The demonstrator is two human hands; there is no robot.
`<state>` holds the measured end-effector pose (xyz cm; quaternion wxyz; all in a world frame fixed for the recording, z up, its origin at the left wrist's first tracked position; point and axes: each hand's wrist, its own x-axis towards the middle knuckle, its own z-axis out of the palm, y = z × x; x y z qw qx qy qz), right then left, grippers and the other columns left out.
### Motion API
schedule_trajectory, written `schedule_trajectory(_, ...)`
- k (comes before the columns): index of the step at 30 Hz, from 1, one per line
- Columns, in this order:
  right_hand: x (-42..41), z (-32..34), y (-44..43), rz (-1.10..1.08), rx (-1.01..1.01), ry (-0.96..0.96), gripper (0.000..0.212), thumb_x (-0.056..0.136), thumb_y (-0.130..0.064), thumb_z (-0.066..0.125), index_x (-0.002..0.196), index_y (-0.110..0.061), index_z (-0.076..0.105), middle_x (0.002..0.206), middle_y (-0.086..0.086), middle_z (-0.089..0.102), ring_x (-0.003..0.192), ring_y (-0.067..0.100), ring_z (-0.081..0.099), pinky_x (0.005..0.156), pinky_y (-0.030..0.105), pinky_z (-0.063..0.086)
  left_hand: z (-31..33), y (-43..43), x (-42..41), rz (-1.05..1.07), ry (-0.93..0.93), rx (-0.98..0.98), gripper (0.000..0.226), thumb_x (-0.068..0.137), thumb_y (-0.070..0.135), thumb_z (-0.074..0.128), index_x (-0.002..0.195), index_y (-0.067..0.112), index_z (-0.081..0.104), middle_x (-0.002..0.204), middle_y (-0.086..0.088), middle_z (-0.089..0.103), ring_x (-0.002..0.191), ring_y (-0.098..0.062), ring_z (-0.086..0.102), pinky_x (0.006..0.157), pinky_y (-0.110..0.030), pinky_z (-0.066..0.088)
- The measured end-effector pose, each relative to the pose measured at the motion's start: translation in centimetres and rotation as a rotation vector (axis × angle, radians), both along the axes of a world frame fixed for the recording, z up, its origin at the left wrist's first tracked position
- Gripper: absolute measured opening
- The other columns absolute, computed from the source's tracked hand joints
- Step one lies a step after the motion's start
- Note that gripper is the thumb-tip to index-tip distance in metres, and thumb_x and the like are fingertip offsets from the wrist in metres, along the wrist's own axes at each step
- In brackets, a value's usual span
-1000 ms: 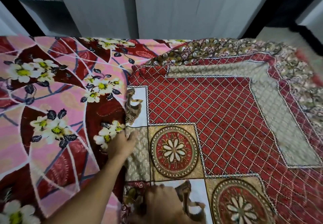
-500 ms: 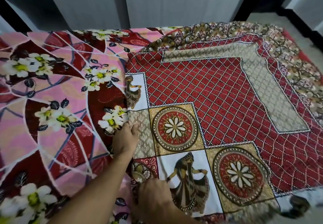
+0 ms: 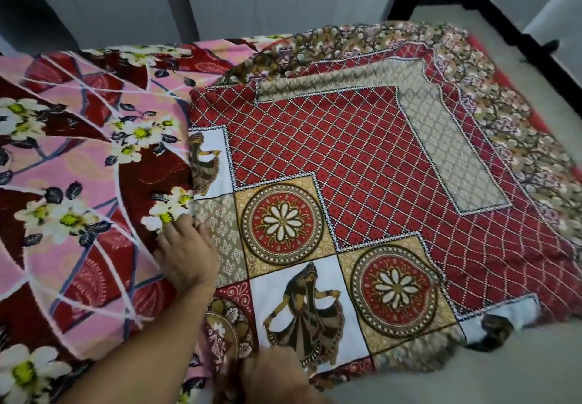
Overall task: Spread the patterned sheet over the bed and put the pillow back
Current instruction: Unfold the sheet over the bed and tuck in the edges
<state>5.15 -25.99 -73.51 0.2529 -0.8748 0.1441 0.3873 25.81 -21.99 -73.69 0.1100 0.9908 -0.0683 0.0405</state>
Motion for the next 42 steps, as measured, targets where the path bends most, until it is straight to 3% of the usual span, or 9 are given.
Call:
schedule_trajectory(6, -8.6, 5.2, -10.1, -0.206, -0.223, 0.161, 0.032, 0.098, -0.032, 0.049, 0.114, -0.013, 0.069, 0.118, 0.01, 0.07, 0.114, 0.031, 0.065, 0.092, 0.038, 0.051, 0.8, -5.7, -4.4, -0.596, -0.023, 0.08, 0.068, 0.099, 0.053, 0.033, 0.154, 0.013, 0.03, 0.162, -0.014, 0.026, 0.15, -0.032, 0.02, 0.119, -0.052, 0.017)
schedule_trajectory(10, -17.3, 1.3, -14.8, -1.391, -0.127, 0.114, 0.059, 0.088, -0.055, 0.052, 0.132, -0.016, 0.052, 0.128, 0.018, 0.063, 0.115, 0.038, 0.062, 0.098, 0.045, 0.052, -0.2, -8.0, -8.9, -0.869, 0.064, 0.109, 0.072, 0.102, 0.058, 0.022, 0.161, 0.018, 0.009, 0.168, -0.008, 0.0, 0.154, -0.025, -0.005, 0.122, -0.052, 0.012)
schedule_trajectory(14, -19.5, -3.5, -14.7, -2.258, 0.602, -0.067, 0.029, 0.098, -0.035, 0.06, 0.116, -0.011, 0.059, 0.112, 0.011, 0.062, 0.098, 0.029, 0.06, 0.093, 0.048, 0.052, -1.2, -9.5, -11.9, -0.993, 0.078, 0.181, 0.073, 0.102, 0.06, 0.014, 0.16, 0.018, -0.001, 0.168, -0.007, -0.003, 0.154, -0.024, -0.009, 0.123, -0.05, 0.011)
schedule_trajectory(19, -19.3, -5.7, -13.6, -2.35, 0.603, -0.407, 0.024, 0.1, -0.032, 0.061, 0.106, -0.009, 0.065, 0.093, 0.011, 0.065, 0.079, 0.025, 0.061, 0.073, 0.039, 0.057, -2.0, -11.4, -13.0, -1.086, 0.062, 0.185, 0.07, 0.103, 0.056, 0.018, 0.16, 0.017, 0.009, 0.167, -0.009, 0.005, 0.154, -0.025, -0.001, 0.122, -0.048, 0.009)
schedule_trajectory(23, -20.6, -6.1, -12.0, -2.395, 0.455, -0.45, 0.035, 0.096, -0.038, 0.067, 0.123, -0.016, 0.063, 0.114, 0.008, 0.071, 0.099, 0.028, 0.069, 0.084, 0.045, 0.059, -1.7, -12.5, -12.9, -1.091, 0.094, 0.214, 0.069, 0.102, 0.057, 0.012, 0.16, 0.022, 0.002, 0.167, -0.006, 0.001, 0.154, -0.024, -0.004, 0.123, -0.049, 0.009)
schedule_trajectory(26, -22.3, -5.9, -10.4, -2.411, 0.395, -0.421, 0.023, 0.1, -0.027, 0.062, 0.112, -0.008, 0.065, 0.09, 0.01, 0.068, 0.076, 0.023, 0.062, 0.074, 0.032, 0.055, -2.3, -11.8, -11.8, -1.06, 0.121, 0.282, 0.07, 0.1, 0.061, 0.003, 0.159, 0.024, -0.006, 0.166, -0.005, -0.012, 0.153, -0.025, -0.013, 0.124, -0.05, 0.005)
schedule_trajectory(35, -21.0, -3.4, -17.4, -2.393, 0.943, -0.795, 0.052, 0.099, -0.059, 0.049, 0.124, -0.019, 0.068, 0.12, 0.005, 0.073, 0.11, 0.025, 0.069, 0.098, 0.043, 0.051, -3.0, -11.1, -9.8, -1.157, 0.036, 0.344, 0.073, 0.101, 0.063, 0.007, 0.16, 0.02, 0.003, 0.167, -0.01, -0.004, 0.154, -0.027, -0.006, 0.122, -0.048, 0.001)
schedule_trajectory(39, -21.6, -4.1, -19.6, -2.7, 0.486, -0.851, 0.024, 0.095, -0.025, 0.07, 0.107, -0.004, 0.066, 0.107, 0.015, 0.071, 0.081, 0.025, 0.069, 0.075, 0.037, 0.056, -3.5, -12.3, -9.3, -1.19, 0.021, 0.347, 0.074, 0.101, 0.063, 0.01, 0.16, 0.021, 0.001, 0.167, -0.009, -0.006, 0.154, -0.026, -0.006, 0.122, -0.047, 0.0)
schedule_trajectory(42, -21.3, -5.3, -18.8, -2.773, 0.506, -0.853, 0.024, 0.094, -0.02, 0.072, 0.108, -0.001, 0.068, 0.102, 0.016, 0.072, 0.078, 0.026, 0.068, 0.079, 0.038, 0.056, -4.2, -12.3, -9.0, -1.201, 0.037, 0.334, 0.074, 0.1, 0.063, 0.014, 0.161, 0.022, 0.004, 0.167, -0.008, -0.004, 0.154, -0.026, -0.003, 0.121, -0.05, 0.004)
